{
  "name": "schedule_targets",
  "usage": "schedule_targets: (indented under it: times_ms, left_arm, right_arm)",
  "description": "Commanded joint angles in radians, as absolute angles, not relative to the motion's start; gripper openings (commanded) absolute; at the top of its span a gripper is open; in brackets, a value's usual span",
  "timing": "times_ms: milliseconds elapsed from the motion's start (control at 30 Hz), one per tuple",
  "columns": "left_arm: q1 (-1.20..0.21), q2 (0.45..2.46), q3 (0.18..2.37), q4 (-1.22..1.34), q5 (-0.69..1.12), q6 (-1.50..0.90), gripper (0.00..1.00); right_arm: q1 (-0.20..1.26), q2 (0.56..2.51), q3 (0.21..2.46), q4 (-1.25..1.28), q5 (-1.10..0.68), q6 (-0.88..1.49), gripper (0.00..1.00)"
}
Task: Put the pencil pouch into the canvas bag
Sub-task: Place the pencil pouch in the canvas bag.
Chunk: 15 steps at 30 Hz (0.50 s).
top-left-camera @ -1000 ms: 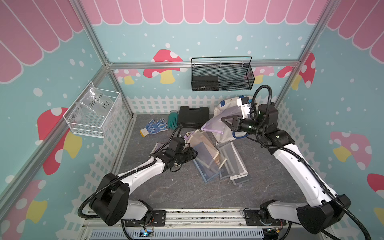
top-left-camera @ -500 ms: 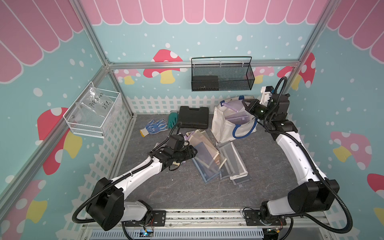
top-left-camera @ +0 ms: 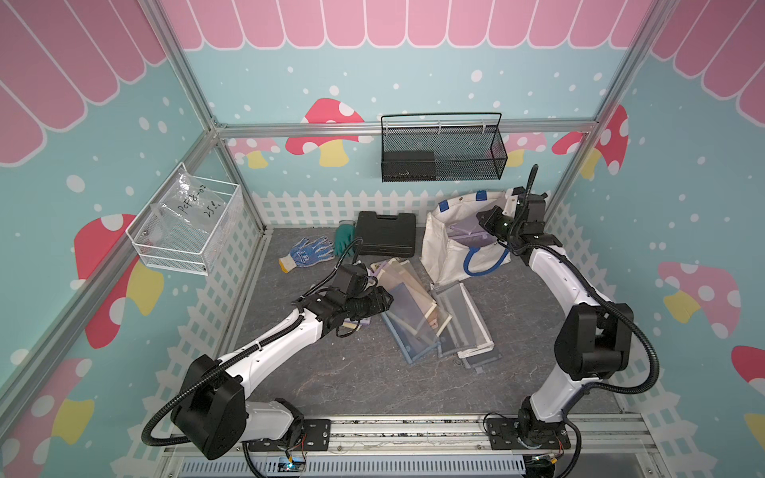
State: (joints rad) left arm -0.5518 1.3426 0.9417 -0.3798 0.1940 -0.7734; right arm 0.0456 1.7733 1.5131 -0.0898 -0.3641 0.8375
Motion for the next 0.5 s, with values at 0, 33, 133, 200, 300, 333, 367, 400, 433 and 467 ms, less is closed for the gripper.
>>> schedule_targets:
  times_ms: [0,33,133,200,300,333,367,400,433,467]
  left_arm:
    - [-0.548,1.325,0.971,-0.407,0.170,-0.758,0.69]
    - [-0.546,1.326,0.972,-0.406,0.169,-0.758,0.69]
    - [-0.548,1.324,0.976,-0.406,0.163,-0.760,0.69]
    - [-0.547,1.321,0.977,-0.406,0.161,-0.765,0.69]
    - [-0.548,1.316,0.975,-0.407,0.161,-0.770,0.69]
    - [-0.547,1.312,0.974,-0.409,0.161,-0.772,0.69]
    - [-0.548,1.312,0.974,-0.413,0.161,-0.772,0.69]
    - [-0.548,1.309,0.974,-0.418,0.159,-0.774,0.69]
    - [-0.549,1.306,0.973,-0.421,0.156,-0.776,0.69]
    - [-0.549,1.304,0.972,-0.423,0.151,-0.778,0.69]
  right_arm:
    - [0.046,1.764,1.561,-0.066,-0.382,0.810,0.01]
    - [0.046,1.764,1.564,-0.072,-0.382,0.807,0.04]
    - [0.051,1.764,1.574,-0.096,-0.377,0.786,0.18]
    - [0.062,1.766,1.597,-0.125,-0.363,0.755,0.27]
    - [0.080,1.766,1.631,-0.170,-0.345,0.715,0.40]
    - [0.084,1.764,1.634,-0.179,-0.344,0.706,0.45]
    - [0.086,1.761,1.636,-0.184,-0.340,0.696,0.50]
    - [0.090,1.758,1.638,-0.192,-0.336,0.686,0.56]
    - [0.094,1.754,1.641,-0.199,-0.335,0.678,0.60]
    - [0.097,1.750,1.645,-0.208,-0.331,0.665,0.65]
